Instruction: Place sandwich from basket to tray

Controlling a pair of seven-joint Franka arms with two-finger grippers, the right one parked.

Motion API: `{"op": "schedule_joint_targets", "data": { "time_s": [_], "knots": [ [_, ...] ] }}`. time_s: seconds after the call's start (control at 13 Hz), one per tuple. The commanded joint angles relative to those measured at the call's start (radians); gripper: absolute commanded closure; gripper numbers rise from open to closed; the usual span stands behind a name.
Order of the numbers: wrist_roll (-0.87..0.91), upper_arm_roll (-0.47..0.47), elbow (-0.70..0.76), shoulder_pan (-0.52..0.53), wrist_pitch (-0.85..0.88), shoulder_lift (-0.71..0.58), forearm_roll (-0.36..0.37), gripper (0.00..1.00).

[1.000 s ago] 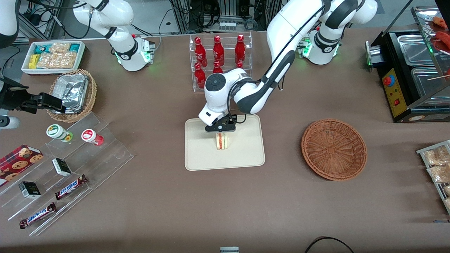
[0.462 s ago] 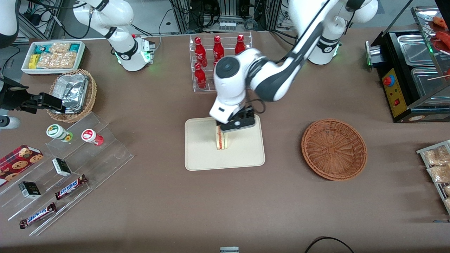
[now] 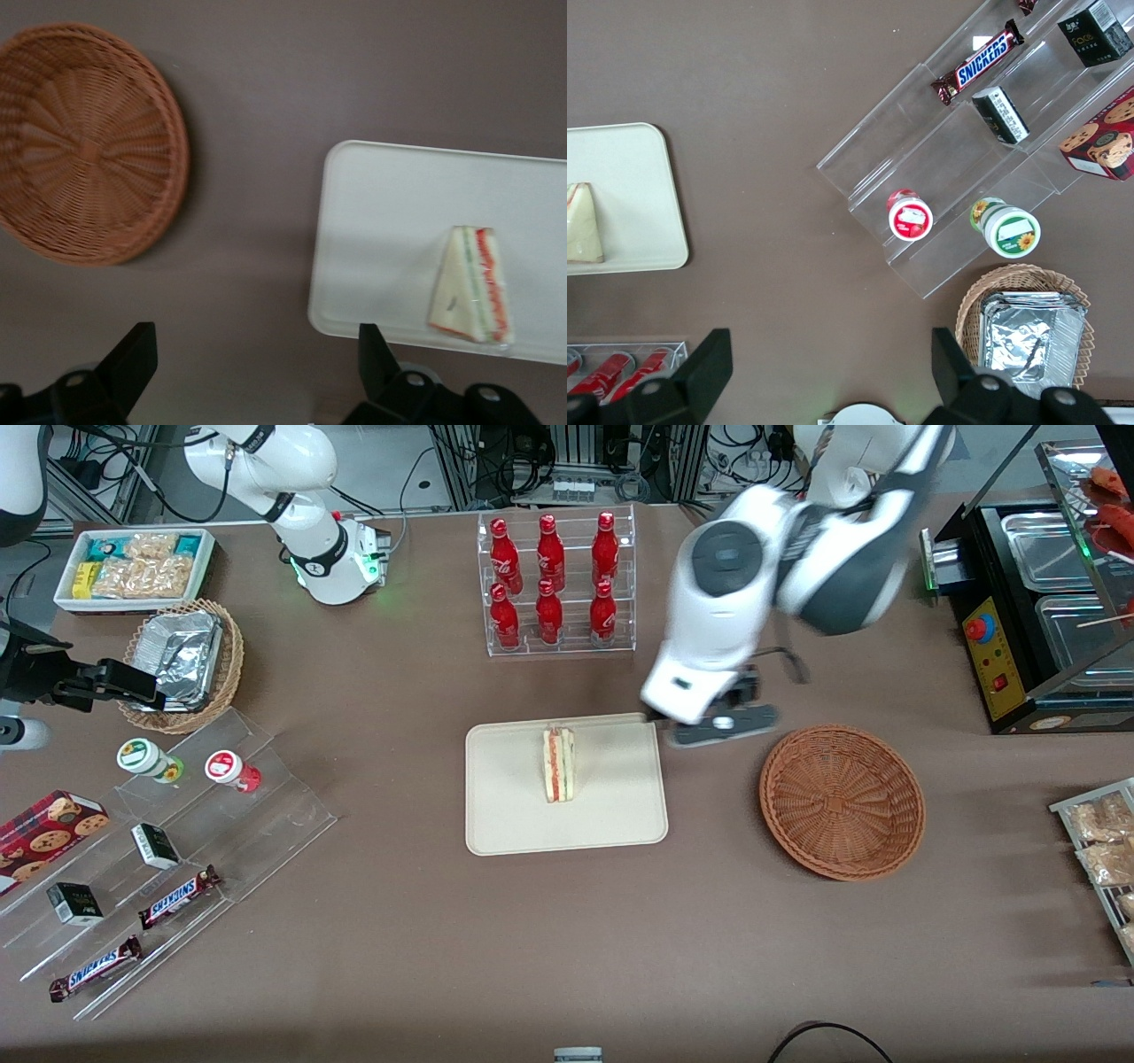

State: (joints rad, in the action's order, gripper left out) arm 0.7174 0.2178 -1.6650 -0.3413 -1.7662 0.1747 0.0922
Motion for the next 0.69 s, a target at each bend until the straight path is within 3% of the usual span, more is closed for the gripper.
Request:
{"op": "schedule_joint_targets", "data": {
  "time_s": [0.0,0.31,0.62],
  "knots": [
    [-0.2,0.008,-0.087,0.128,0.071,-0.141,-0.04,0.0],
    [-0.487,0.006,-0.068,0.319,0.174,-0.225,-0.068,0.0],
    [-0.582,0.003,-0.025,0.404,0.212,-0.251,-0.071,0.0]
  ]
}}
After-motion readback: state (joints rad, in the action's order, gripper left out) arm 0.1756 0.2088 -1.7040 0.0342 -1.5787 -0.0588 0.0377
